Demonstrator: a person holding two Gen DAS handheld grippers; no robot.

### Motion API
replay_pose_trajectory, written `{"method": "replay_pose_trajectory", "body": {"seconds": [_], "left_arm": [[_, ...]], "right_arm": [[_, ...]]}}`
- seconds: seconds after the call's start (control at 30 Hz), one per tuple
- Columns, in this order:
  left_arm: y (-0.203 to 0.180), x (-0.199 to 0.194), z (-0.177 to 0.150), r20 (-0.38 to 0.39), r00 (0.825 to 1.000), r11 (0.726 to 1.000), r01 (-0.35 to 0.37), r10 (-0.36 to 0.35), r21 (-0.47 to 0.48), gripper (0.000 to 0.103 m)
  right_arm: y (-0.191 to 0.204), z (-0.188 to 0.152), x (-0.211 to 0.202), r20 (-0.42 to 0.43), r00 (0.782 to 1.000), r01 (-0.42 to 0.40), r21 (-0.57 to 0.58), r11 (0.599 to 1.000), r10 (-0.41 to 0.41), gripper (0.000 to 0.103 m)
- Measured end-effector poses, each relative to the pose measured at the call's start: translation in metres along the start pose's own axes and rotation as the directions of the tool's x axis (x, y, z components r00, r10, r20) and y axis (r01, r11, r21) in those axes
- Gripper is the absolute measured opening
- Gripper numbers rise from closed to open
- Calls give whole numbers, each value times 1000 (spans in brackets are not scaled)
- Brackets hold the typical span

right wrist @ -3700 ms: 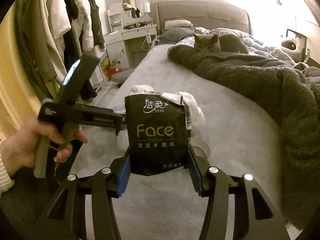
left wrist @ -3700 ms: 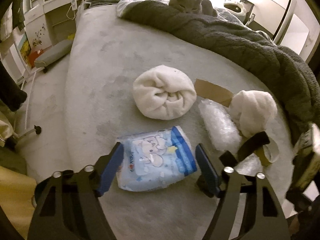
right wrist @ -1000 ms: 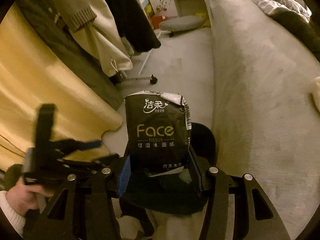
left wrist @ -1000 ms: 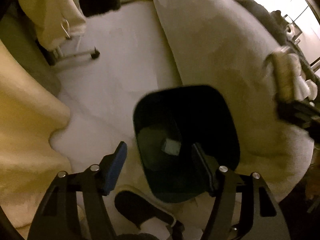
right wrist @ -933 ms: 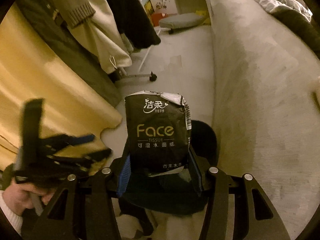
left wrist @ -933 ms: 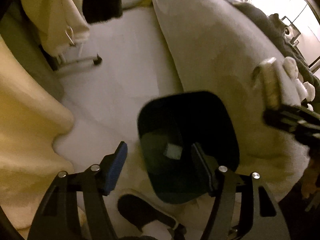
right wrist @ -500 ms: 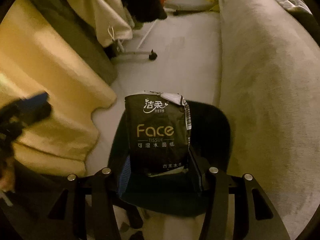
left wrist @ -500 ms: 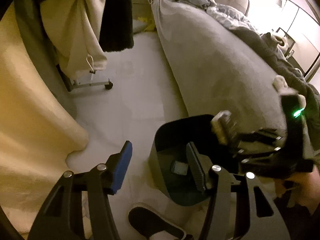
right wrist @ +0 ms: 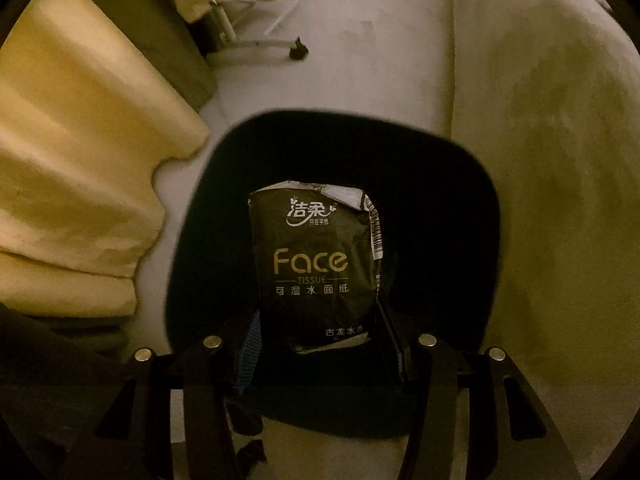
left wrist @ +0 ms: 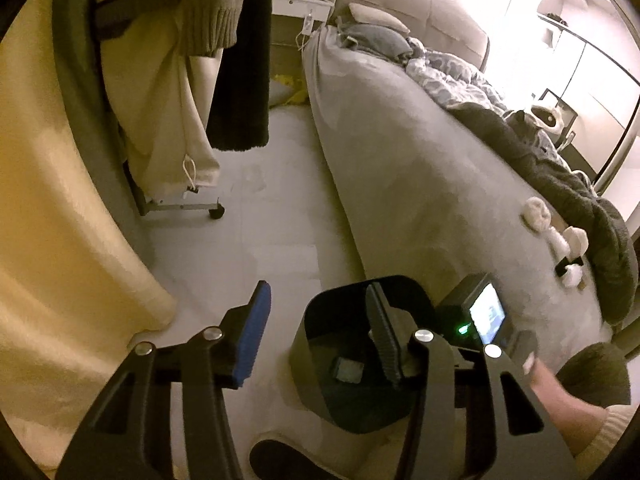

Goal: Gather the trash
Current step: 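Open the left tool over the bin while the right tool drops the Face pack in, then move both tools back to the bed and grasp the bubble wrap with the right tool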

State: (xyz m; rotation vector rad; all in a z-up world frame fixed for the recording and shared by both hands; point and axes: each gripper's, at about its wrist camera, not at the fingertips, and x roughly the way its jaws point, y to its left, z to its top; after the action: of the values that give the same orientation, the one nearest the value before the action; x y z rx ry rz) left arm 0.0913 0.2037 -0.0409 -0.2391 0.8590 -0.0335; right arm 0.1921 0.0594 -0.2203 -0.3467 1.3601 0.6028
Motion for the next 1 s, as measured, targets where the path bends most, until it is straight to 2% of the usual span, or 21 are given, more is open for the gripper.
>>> {"method": "replay_pose_trajectory", "body": {"seconds": [0.13, 0.37, 0.43, 0.57, 0.73, 0.8, 0.93, 1.0], "left_arm": [[-2, -6, 4, 27, 1000, 1000, 15, -16, 6, 52], [-10, -19, 10, 82, 996, 1000, 14, -15, 23, 52], [-12, -21, 12, 91, 996, 999, -4, 0, 39, 52], [-19, -26, 17, 120, 993, 999, -8, 2, 48, 52], [-33, -28, 28, 144, 989, 999, 21, -26, 42, 54], [-43, -30, 33, 160, 986, 998, 49, -55, 45, 58], [-65, -29, 40, 169, 982, 996, 70, -79, 63, 59], [-76, -27, 43, 181, 980, 994, 75, -87, 74, 64]], "right_arm": [[1, 1, 10, -17, 1000, -21, 10, 1000, 21, 53], [7, 0, 11, -15, 1000, -28, -4, 1000, 28, 71], [7, 0, 9, -4, 999, -40, 5, 999, 40, 72], [8, 0, -6, 47, 997, -65, 19, 998, 64, 72], [1, -5, -30, 121, 988, -99, 45, 994, 93, 74], [-2, -7, -39, 143, 985, -104, 42, 994, 97, 75], [-17, -13, -65, 205, 975, -101, 46, 994, 89, 76], [-21, -16, -77, 239, 968, -95, 50, 994, 81, 77]]}}
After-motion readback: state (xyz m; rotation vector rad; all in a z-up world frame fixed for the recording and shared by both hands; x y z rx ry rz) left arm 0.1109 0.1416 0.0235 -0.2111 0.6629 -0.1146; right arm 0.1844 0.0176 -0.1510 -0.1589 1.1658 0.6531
